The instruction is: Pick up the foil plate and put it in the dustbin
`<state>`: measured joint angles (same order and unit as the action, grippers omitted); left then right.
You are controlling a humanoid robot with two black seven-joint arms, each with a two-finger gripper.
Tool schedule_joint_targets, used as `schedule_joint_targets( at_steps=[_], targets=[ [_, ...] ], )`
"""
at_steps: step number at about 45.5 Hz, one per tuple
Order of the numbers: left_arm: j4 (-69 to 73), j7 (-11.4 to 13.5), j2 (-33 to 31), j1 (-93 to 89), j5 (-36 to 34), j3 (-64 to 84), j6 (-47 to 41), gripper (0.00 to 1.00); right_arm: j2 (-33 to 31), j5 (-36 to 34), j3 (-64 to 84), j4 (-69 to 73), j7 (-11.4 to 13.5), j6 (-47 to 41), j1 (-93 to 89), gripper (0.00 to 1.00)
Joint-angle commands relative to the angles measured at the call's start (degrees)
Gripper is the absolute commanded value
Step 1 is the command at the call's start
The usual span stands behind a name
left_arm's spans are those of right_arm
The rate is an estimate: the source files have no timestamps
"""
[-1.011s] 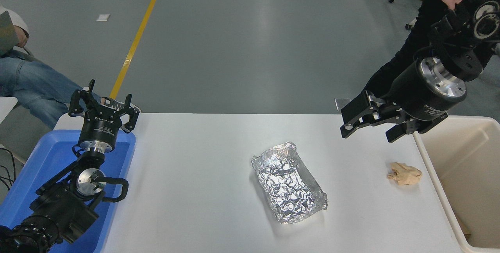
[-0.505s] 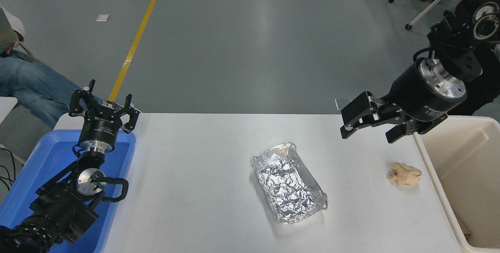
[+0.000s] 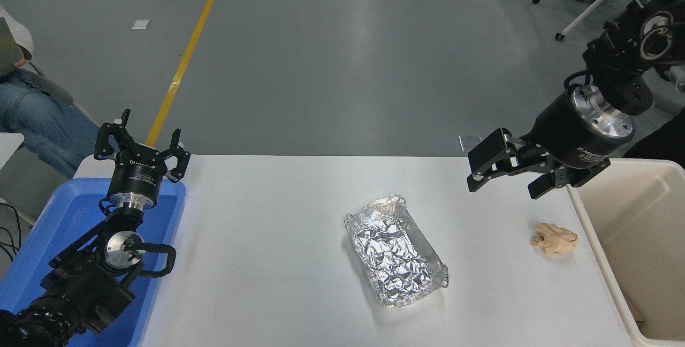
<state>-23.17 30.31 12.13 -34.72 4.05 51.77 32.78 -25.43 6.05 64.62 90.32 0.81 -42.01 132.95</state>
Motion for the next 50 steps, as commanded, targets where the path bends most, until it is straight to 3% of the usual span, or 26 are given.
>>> schedule_joint_targets(
  at_steps=[1,11,28,39,50],
  targets=[
    [-0.03,0.01,0.0,0.0,0.0,0.0,0.01,0.99,-0.15,-0.33,-0.63,-0.76,-0.1,0.0,-1.11,1.0],
    [-0.03,-0.08,0.0,0.0,0.0,0.0,0.01,0.99,0.46,-5.95,-0.02,-3.13,-0.19,-0.18,-2.52,1.0],
    [-0.03,-0.08,0.0,0.0,0.0,0.0,0.01,0.99,3.89,-6.31,-0.63,-4.89,-0.11,1.05,-8.04,1.0],
    [-0.03,-0.08,0.0,0.0,0.0,0.09,0.01,0.99,10.13,-5.34,-1.86,-8.4,-0.11,17.39,-18.59,1.0],
    [-0.03,-0.08,0.0,0.0,0.0,0.0,0.01,0.99,17.69,-2.27,-3.71,-16.75,-0.46,26.62,-31.25,1.0]
  ],
)
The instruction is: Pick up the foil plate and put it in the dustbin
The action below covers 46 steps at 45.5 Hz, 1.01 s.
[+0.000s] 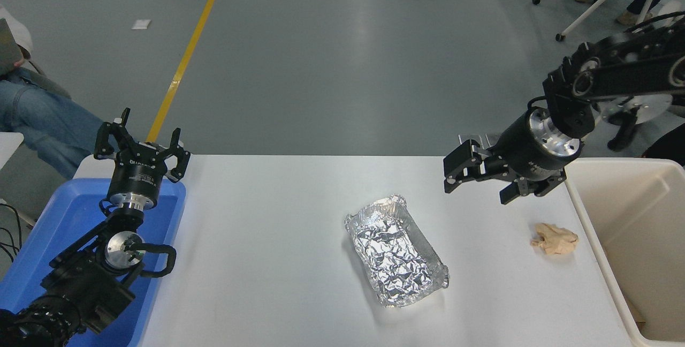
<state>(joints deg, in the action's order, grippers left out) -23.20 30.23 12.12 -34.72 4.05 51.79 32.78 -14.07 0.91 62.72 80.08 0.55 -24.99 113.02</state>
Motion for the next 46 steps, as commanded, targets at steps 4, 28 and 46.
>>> schedule_joint_targets(
  at_steps=[4,28,46],
  targets=[
    [0.0,0.0,0.01,0.0,-0.01,-0.03,0.0,0.99,8.26,6.11,-2.43,-8.97,-0.2,11.98,-14.75,1.0],
    [0.0,0.0,0.01,0.0,-0.01,-0.03,0.0,0.99,14.07,9.63,-3.49,-18.99,-0.28,22.79,-29.87,0.98],
    [0.0,0.0,0.01,0.0,-0.01,-0.03,0.0,0.99,14.07,9.63,-3.84,-25.14,-0.37,28.68,-37.87,0.97]
  ],
)
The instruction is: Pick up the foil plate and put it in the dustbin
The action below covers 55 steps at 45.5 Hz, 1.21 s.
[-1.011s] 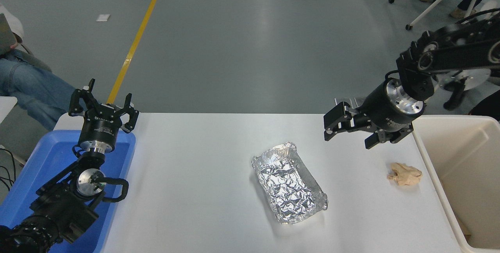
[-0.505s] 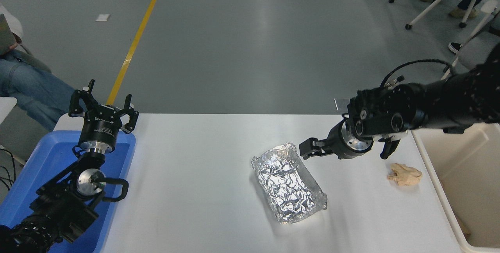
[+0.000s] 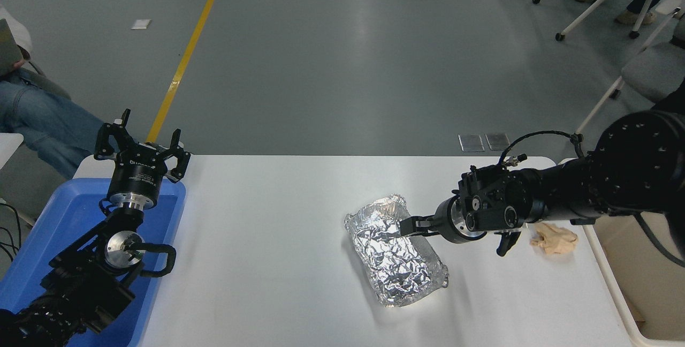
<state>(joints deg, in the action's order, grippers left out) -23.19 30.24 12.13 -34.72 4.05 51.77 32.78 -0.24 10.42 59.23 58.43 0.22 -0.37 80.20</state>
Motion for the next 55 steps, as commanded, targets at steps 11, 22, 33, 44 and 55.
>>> schedule_joint_targets(
  at_steps=[11,22,33,44,55],
  targets=[
    [-0.01,0.0,0.0,0.0,0.0,0.08,0.0,0.99,0.24,2.5,-1.05,-5.78,-0.13,5.65,-8.65,0.93],
    [-0.01,0.0,0.0,0.0,0.0,0.08,0.0,0.99,0.24,3.9,-1.05,-5.69,-0.13,6.35,-9.53,0.76],
    [-0.01,0.0,0.0,-0.09,0.0,0.0,0.0,0.99,0.24,7.6,-1.05,-4.9,-0.4,6.35,-9.53,0.24],
    [-0.01,0.0,0.0,0.0,0.0,0.0,0.0,0.99,0.24,8.57,-1.05,-3.58,-2.94,6.26,-8.83,0.0],
    [-0.01,0.0,0.0,0.0,0.0,0.0,0.0,0.99,0.24,8.57,-1.05,-2.79,-6.02,6.18,-7.25,0.0]
  ],
)
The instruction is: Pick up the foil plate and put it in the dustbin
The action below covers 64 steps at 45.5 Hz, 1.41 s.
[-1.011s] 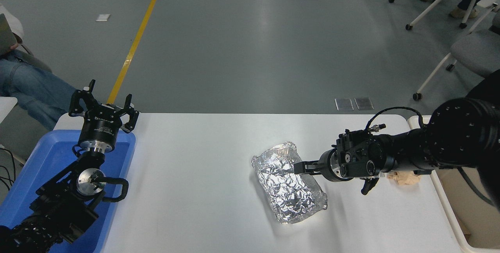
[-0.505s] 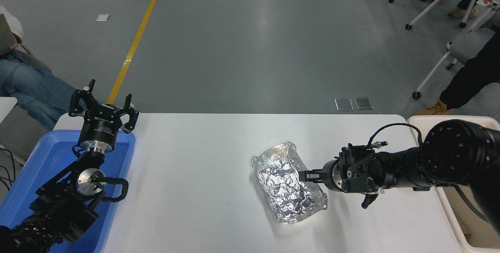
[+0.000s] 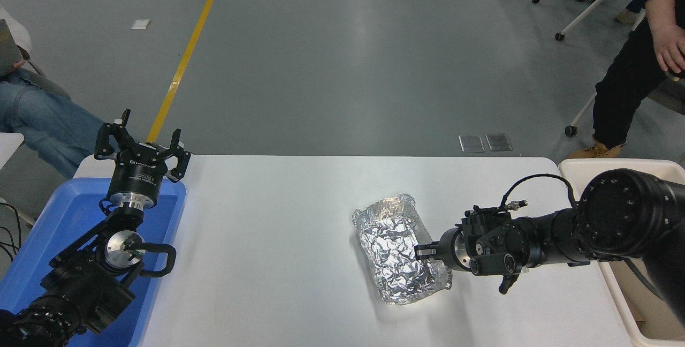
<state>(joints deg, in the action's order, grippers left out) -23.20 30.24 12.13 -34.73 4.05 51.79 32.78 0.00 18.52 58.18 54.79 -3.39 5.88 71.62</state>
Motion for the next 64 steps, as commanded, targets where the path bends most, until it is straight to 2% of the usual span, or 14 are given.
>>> schedule_joint_targets(
  at_steps=[1,16,36,48,64],
  targets=[
    [0.0,0.0,0.0,0.01,0.0,0.06,0.0,0.99,0.0,0.46,0.0,1.11,-2.5,-0.08,1.77,0.0],
    [0.0,0.0,0.0,0.01,0.0,0.06,0.0,0.99,-0.96,0.46,0.0,8.75,-2.5,-1.92,13.01,0.0],
    [0.0,0.0,0.0,0.01,0.0,-0.02,0.0,0.99,-11.51,0.55,-0.09,19.39,-2.59,-8.34,31.03,0.0],
    [0.0,0.0,0.0,0.01,0.0,0.06,0.0,0.99,-19.16,0.55,-0.88,22.38,-3.99,-16.07,40.09,0.0],
    [0.0,0.0,0.0,0.01,0.0,0.06,0.0,0.99,-28.47,0.55,-5.36,23.7,-3.99,-25.56,48.97,0.0]
  ],
)
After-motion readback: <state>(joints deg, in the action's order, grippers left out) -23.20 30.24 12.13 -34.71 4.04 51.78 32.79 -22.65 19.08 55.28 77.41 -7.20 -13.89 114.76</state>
